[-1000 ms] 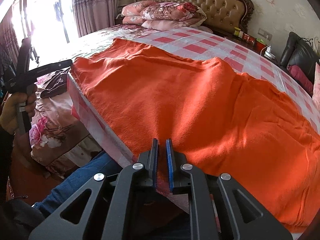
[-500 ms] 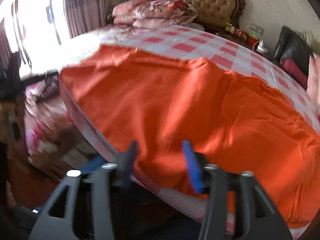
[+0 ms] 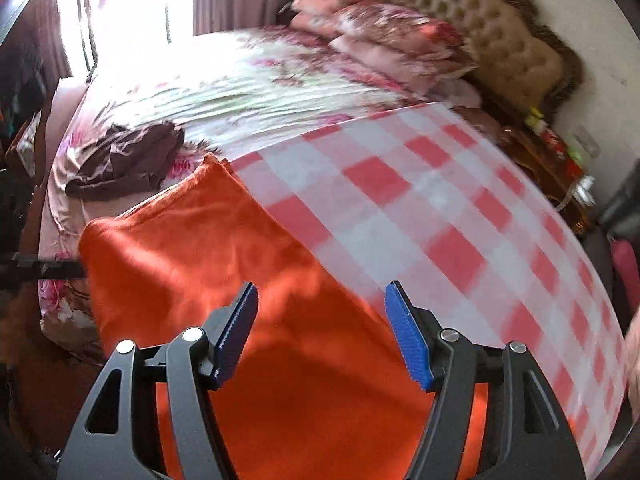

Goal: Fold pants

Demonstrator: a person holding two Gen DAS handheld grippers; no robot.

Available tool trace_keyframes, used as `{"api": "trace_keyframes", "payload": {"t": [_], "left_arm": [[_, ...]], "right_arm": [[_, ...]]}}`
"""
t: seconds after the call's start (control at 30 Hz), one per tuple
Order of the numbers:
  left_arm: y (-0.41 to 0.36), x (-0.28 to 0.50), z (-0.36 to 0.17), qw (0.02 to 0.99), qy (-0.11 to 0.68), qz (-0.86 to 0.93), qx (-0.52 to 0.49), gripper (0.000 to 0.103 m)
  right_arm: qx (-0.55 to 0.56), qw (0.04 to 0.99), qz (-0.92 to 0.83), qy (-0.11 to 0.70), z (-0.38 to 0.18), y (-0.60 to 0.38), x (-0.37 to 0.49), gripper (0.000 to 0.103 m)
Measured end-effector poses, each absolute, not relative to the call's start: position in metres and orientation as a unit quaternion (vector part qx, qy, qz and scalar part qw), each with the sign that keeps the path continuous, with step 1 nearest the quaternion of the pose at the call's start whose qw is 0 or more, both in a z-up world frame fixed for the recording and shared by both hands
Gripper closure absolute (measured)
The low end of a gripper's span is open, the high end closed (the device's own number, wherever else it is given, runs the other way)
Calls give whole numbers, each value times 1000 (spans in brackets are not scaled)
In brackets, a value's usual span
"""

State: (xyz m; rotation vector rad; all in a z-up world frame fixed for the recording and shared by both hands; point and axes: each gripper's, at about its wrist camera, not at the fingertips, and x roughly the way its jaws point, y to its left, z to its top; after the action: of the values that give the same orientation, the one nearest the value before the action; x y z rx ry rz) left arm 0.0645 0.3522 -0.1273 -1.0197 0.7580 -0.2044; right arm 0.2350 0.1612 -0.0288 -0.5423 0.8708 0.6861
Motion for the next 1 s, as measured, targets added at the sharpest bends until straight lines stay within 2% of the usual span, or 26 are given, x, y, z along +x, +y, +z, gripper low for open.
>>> {"api": "trace_keyframes", "payload": {"t": [0.03,0.1,0.13,0.17,0.2,0.23,0.3,0.43,0.5,0.53,0.57,0.6,0.63,0.67,0.73,0.77,0.87,0.93,1.0], "left_arm": [[352,66,-129,799,358,-90,-475,77],[357,65,-134,789,360,-92,-489,81],[358,64,-134,787,360,-95,-492,84],[358,63,-132,791,362,-94,-485,87],[359,62,-129,795,364,-93,-476,91],[359,61,-125,800,363,-93,-468,100],[362,60,-112,814,359,-91,-447,102],[374,74,-103,827,366,-83,-418,102],[378,81,-101,830,371,-95,-404,101],[380,81,-98,835,371,-94,-396,96],[385,79,-95,839,366,-91,-392,79],[390,76,-92,842,360,-88,-391,68],[396,73,-91,845,351,-86,-395,54],[405,71,-91,844,339,-90,-406,51],[421,79,-101,834,327,-110,-431,48],[426,86,-106,826,324,-121,-445,48],[434,115,-125,799,328,-154,-480,48],[430,133,-129,792,337,-181,-475,48],[427,154,-133,791,348,-187,-467,48]], "right_arm": [[-256,813,322,412,-33,168,240,48],[-247,811,325,420,-43,185,251,53],[-242,810,324,425,-49,191,255,63],[-228,813,333,420,-52,196,258,66],[-222,813,340,417,-53,201,258,74],[-221,815,343,412,-53,206,258,82],[-230,819,343,399,-54,217,257,88],[-228,827,337,388,-56,238,265,88],[-222,828,337,388,-57,243,267,88],[-224,830,335,385,-57,245,267,88],[-224,830,334,385,-56,244,267,88],[-220,831,334,387,-55,242,267,88],[-210,833,335,388,-51,239,267,88],[-188,840,332,386,-44,230,267,86],[-147,862,310,374,-30,205,259,46],[-137,870,299,368,-26,197,253,42],[-131,879,287,356,-22,160,222,40],[-143,889,253,354,-28,133,201,34],[-145,888,235,367,-36,103,185,34]]}}
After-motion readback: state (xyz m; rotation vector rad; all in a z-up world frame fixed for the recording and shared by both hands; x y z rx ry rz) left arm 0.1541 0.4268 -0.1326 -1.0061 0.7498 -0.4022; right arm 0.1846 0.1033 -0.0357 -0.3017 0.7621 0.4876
